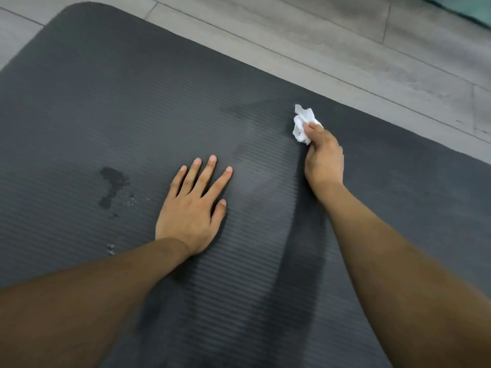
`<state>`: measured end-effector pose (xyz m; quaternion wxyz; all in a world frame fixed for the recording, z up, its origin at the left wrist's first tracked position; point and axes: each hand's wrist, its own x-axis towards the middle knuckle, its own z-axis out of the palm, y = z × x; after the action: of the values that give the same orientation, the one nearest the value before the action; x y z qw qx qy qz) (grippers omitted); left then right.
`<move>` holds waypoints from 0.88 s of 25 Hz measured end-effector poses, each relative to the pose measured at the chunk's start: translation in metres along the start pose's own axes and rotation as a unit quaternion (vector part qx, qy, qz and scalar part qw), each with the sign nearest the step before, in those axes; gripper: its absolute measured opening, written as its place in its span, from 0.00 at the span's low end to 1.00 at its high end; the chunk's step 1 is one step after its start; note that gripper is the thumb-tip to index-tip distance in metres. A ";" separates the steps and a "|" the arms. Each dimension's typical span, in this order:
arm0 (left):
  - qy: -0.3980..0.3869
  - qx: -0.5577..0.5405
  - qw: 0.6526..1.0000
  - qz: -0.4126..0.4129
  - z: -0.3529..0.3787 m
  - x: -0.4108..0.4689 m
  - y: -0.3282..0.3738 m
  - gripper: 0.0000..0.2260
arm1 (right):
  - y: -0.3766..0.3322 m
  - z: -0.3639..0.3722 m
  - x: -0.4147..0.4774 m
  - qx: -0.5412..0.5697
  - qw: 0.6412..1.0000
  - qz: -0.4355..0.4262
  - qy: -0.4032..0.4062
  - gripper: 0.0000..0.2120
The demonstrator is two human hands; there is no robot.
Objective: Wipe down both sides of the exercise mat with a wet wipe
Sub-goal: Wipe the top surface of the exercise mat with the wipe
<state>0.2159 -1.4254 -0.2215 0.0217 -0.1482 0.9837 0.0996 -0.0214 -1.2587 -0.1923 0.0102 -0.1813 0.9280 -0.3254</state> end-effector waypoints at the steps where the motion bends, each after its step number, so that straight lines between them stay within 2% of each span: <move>1: 0.000 0.002 1.000 0.001 0.000 0.001 0.000 0.27 | -0.002 0.004 0.004 -0.010 1.000 0.029 -0.008 0.17; 3: -0.012 0.002 1.000 0.004 0.000 -0.001 -0.001 0.27 | -0.035 0.020 -0.021 0.055 0.996 -0.001 -0.071 0.14; 5: -0.031 -0.011 0.999 0.007 -0.002 0.001 -0.004 0.29 | -0.060 0.035 -0.078 0.132 0.981 -0.068 -0.123 0.13; 8: -0.093 -0.071 0.993 0.022 -0.016 0.007 -0.012 0.29 | -0.047 0.023 -0.113 0.018 0.982 -0.163 -0.097 0.17; 10: -0.106 -0.073 0.991 0.034 -0.026 0.000 -0.016 0.29 | -0.034 0.008 -0.090 -0.028 0.991 -0.095 -0.093 0.19; 12: -0.088 -0.055 0.993 0.048 -0.030 -0.029 -0.016 0.28 | -0.031 -0.001 -0.072 -0.040 0.997 -0.008 -0.060 0.16; 14: -0.068 -0.042 0.994 0.074 -0.026 -0.082 -0.016 0.27 | -0.045 0.006 -0.084 -0.015 0.999 0.012 -0.044 0.14; 15: -0.055 -0.047 0.994 0.076 -0.024 -0.111 -0.017 0.27 | -0.059 0.017 -0.102 0.001 0.999 -0.005 -0.047 0.14; 17: -0.031 -0.068 0.996 0.043 -0.020 -0.162 -0.024 0.26 | -0.082 0.045 -0.155 0.021 0.990 -0.103 -0.089 0.15; 20: -0.013 -0.080 0.996 -0.027 -0.021 -0.215 -0.036 0.27 | -0.087 0.057 -0.213 -0.013 0.932 -0.303 -0.199 0.19; 21: -0.015 -0.080 0.996 -0.042 -0.021 -0.228 -0.040 0.28 | -0.078 0.049 -0.209 -0.026 0.923 -0.321 -0.211 0.19; 22: -0.018 -0.081 0.995 -0.056 -0.021 -0.240 -0.045 0.28 | -0.067 0.041 -0.199 -0.045 0.933 -0.299 -0.192 0.19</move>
<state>0.4583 -1.4030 -0.1919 0.0332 -0.2028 0.9619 0.1802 0.1924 -1.2635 -0.2036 0.0822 -0.5101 0.8248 -0.2298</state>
